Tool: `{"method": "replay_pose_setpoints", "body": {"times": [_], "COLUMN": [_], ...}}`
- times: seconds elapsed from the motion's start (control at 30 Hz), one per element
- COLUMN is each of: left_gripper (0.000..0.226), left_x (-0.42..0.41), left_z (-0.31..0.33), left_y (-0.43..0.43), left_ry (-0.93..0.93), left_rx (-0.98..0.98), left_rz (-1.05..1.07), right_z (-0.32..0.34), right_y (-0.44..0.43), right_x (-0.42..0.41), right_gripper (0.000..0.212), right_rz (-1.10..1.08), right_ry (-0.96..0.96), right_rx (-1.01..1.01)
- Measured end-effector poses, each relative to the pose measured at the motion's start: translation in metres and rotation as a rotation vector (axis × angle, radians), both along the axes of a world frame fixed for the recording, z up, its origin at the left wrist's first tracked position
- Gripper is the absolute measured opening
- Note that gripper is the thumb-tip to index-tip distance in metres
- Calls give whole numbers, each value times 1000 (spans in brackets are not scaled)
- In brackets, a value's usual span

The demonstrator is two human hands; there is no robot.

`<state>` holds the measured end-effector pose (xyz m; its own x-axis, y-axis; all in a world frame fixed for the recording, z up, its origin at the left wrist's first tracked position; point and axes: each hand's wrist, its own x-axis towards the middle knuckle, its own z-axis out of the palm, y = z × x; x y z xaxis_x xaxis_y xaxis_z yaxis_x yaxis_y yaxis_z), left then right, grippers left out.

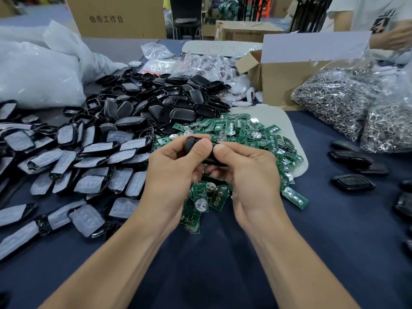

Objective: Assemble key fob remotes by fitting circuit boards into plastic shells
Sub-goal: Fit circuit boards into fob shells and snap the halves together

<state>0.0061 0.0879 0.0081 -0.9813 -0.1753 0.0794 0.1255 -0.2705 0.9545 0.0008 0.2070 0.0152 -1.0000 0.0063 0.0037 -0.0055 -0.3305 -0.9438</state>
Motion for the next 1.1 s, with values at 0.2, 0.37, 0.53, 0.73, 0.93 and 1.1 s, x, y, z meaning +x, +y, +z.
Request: {"method": "replay_pose_setpoints", "body": {"times": [0.2,0.37,0.53,0.73,0.93,1.1], "left_gripper": [30,40,39,35,44,48], "left_x": [-2,2,6,15,18,19], "left_z": [-1,8,9,5,13,17], "left_y": [-9,-21,-13,-1,-2,-7], "left_ry": [-25,-23,64,134,168,212], "left_rx": [-79,-132,-217,-532,-605,-803], "left_rz": [21,-123,29,255,348,393], "right_z": [3,4,1,-5,-5,-1], "right_y": [5,22,16,2,13,36], "right_x": [-3,-7,-9,-8,-9,-14], "right_gripper": [35,12,15,41,24,48], "right_rz": [101,356,225,214,236,53], "right_ry": [-251,-128,-242,-389,-157,210], "right_rx": [-94,251,-182,-480,-231,241]}}
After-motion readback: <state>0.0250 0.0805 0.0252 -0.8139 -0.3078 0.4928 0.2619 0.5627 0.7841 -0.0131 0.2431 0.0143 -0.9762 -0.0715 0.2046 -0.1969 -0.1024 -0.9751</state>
